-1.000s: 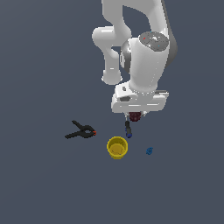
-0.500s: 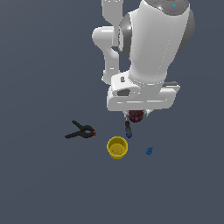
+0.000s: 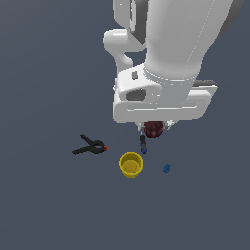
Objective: Pick up a designated object from a clutter of objects.
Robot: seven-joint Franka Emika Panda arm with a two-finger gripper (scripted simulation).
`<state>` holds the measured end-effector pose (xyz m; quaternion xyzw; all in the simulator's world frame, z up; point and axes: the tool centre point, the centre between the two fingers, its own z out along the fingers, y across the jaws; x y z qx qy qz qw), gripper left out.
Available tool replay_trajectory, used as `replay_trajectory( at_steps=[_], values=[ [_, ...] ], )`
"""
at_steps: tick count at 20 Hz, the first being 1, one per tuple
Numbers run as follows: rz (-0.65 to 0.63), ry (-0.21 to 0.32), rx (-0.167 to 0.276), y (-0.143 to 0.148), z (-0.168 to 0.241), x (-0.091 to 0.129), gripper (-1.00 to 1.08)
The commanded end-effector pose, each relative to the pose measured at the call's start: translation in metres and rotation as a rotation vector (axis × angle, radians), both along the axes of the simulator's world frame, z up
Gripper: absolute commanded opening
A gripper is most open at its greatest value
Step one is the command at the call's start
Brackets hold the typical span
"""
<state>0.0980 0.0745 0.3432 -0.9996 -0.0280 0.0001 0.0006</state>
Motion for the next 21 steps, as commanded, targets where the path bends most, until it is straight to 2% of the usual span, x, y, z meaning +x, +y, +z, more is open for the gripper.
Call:
replay_trajectory(
  at_steps=[1,10,21],
  values=[
    [0.0,0.0,-0.001,-0.002,0.012,0.009,-1.0],
    [-0.001,0.0,-0.001,-0.007,0.039,0.03,-1.0],
    [-0.001,0.0,-0.001,-0.008,0.048,0.038,-1.0]
  ],
)
